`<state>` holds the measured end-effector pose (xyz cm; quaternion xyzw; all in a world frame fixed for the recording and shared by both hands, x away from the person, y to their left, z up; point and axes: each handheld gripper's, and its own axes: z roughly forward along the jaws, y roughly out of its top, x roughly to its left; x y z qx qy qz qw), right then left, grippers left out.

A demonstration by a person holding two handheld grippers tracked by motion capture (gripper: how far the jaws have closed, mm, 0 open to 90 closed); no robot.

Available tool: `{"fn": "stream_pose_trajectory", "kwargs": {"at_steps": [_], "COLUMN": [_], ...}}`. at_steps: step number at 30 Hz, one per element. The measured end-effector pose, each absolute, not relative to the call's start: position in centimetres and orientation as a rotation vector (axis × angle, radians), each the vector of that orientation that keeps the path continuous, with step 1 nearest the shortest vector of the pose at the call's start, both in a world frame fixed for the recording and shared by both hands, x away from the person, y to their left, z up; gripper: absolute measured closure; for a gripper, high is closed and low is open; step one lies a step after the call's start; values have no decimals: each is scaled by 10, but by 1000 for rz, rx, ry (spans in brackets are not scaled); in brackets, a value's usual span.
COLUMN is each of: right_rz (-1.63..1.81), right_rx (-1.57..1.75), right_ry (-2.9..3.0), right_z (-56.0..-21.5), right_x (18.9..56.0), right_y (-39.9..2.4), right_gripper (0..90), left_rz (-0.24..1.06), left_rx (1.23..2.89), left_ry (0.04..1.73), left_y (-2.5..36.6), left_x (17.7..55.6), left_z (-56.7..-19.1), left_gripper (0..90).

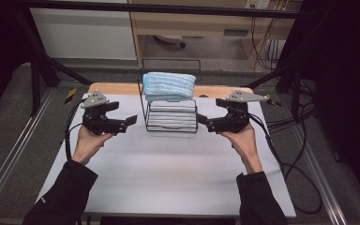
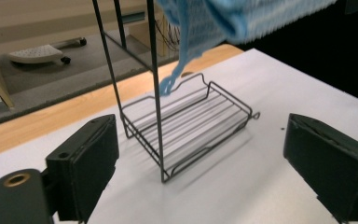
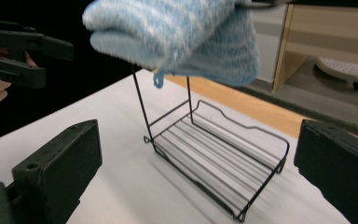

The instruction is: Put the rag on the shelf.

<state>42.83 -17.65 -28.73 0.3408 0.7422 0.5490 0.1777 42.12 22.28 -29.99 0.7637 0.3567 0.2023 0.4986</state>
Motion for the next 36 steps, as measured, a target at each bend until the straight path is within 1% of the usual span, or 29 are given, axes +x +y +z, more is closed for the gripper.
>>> {"fn": "stream_pose_trajectory", "kwargs": {"at_steps": [6,12,23,36], "right_rz": [1537,1521,1507,1477], "right_rx": [993,1000,1040,1106], "right_ry": [2122,2140,2174,2199], "right_z": [-305,-324,-367,-412], "right_x": [420,412,391,375], "right_y": [-185,-192,-208,-236], "right_gripper": [5,5,4,3], "left_rz": [481,439,421,393], "left_rx": [1869,1883,1938,1977], "left_ry": [872,874,905,950], "left_y": [230,239,255,276], "left_x": [411,401,385,369], "left_z": [-320,-344,-390,-421], "left_gripper": [94,95,103,109]}}
